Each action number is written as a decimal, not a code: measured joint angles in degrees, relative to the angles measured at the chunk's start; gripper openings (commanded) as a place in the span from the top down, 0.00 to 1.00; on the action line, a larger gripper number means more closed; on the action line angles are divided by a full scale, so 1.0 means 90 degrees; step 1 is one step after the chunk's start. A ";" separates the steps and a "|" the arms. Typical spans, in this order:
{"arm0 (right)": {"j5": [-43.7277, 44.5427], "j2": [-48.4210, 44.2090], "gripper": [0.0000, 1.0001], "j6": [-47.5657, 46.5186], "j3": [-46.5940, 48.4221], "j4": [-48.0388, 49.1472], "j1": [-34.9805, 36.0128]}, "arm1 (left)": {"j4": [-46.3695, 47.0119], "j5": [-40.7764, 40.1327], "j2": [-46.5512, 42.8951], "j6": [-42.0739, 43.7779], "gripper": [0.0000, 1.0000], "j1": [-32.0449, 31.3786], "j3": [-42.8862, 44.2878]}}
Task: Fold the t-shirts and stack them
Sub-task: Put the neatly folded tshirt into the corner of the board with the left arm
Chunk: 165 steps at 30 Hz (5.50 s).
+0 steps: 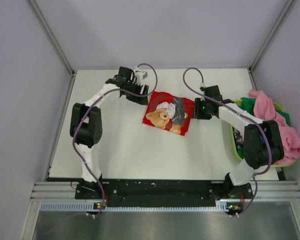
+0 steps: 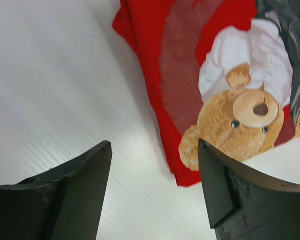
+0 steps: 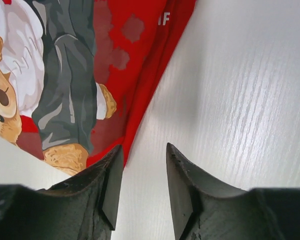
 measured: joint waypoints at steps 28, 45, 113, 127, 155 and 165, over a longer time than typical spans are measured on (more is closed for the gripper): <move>0.0704 -0.0872 0.01 -0.0605 -0.0056 -0.0340 -0.0010 | -0.0068 0.1467 0.2244 -0.1326 1.00 0.0124 0.1637; 0.0976 -0.1010 0.01 -0.0959 -0.0126 -0.0423 -0.0010 | -0.1129 -0.0891 0.1792 0.0884 1.00 0.3364 0.2375; 0.1671 -0.2591 0.01 -0.1161 -0.0862 0.0260 -0.0010 | -0.0325 -0.2152 -0.1479 0.2594 0.01 0.0765 -0.1766; 0.1452 -0.4112 0.01 -0.0746 -0.3026 0.1149 -0.0010 | 0.2178 -0.1608 -0.5634 0.1829 0.01 0.0753 -0.6504; 0.1559 -0.4347 0.01 -0.0712 -0.3546 0.1724 -0.0010 | 0.3461 -0.1532 -0.5586 0.1654 0.01 0.0777 -0.7482; 0.1562 -0.4347 0.01 -0.0712 -0.3546 0.1727 -0.0010 | 0.3449 -0.1530 -0.5586 0.1654 0.01 0.0777 -0.7441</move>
